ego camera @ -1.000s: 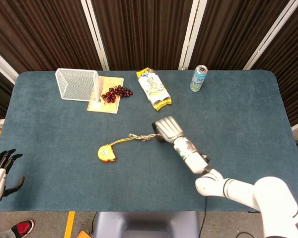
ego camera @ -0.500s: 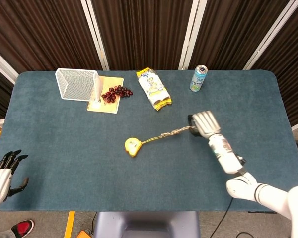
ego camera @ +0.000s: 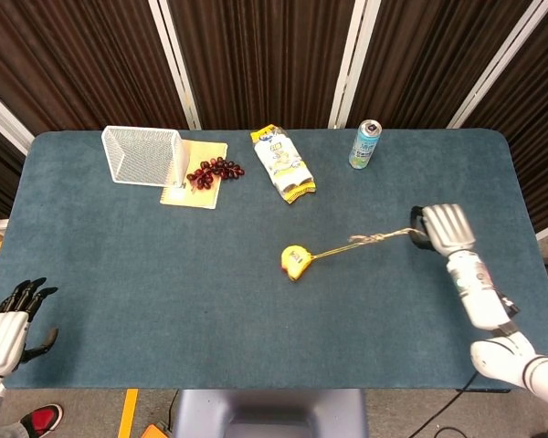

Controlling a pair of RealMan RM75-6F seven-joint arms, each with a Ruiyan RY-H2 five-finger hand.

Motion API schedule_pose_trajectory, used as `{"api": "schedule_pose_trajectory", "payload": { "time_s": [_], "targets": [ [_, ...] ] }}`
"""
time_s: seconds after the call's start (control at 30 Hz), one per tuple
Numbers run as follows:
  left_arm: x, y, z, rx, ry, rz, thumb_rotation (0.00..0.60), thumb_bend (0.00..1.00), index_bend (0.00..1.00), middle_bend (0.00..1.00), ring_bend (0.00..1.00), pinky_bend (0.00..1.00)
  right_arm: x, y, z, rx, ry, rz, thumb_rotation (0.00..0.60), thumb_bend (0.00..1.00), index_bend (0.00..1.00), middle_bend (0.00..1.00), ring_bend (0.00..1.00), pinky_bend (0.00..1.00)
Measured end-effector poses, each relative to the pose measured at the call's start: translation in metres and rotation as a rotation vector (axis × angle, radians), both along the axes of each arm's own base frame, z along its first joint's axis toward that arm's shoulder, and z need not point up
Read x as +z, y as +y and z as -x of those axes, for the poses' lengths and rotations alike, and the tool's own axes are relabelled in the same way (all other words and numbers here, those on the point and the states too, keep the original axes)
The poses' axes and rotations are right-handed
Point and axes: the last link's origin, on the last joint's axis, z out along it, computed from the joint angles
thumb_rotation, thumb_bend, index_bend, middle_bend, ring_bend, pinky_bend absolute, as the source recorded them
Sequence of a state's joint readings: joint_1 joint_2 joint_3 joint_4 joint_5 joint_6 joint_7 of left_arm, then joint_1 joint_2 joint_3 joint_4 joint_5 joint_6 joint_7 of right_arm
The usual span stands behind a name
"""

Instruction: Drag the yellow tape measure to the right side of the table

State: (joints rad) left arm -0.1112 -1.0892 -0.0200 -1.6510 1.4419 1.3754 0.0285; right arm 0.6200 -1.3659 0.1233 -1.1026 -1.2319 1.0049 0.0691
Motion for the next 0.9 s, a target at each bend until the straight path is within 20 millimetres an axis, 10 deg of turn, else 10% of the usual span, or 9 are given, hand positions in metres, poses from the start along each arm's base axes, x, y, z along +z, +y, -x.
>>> {"api": "schedule_pose_trajectory", "payload": {
  "time_s": [0.9],
  "targets": [
    [-0.008,-0.002,-0.006,-0.018,0.015,0.033,0.6,0.38,0.19,0.08,0.01,0.22,0.12,0.056,0.134,-0.343,-0.026,0.319,0.6,0.93,0.93,1.0,0.9,1.0]
  ]
}}
